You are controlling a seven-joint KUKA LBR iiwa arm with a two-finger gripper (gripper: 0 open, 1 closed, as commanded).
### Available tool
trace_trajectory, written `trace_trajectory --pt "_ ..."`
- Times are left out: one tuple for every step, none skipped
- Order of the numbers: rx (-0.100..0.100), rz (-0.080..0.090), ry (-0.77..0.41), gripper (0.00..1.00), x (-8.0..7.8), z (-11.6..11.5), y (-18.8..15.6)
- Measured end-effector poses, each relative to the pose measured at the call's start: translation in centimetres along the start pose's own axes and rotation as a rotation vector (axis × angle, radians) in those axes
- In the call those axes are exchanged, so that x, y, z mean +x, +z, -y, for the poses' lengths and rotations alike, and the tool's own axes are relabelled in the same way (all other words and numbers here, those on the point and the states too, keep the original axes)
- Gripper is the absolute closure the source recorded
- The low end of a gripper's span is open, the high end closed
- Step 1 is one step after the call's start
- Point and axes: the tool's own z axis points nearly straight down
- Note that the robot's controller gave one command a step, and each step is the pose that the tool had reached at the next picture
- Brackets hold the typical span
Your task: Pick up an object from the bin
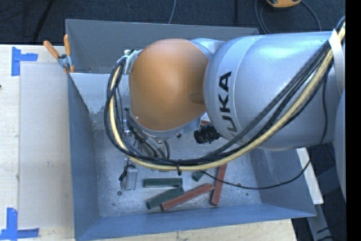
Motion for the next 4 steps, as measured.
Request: trace_trajectory --pt "-0.002 0.004 0.021 0.0 -1.6 3.6 5.9" --pt "0.004 -0.013 -0.049 0.0 -2.2 6.1 6.6" --pt "-0.002 0.013 -0.148 0.0 -2.6 8.6 7.8" --pt "-0.001 0.003 -0.18 0.0 -0.4 10.5 14.9"
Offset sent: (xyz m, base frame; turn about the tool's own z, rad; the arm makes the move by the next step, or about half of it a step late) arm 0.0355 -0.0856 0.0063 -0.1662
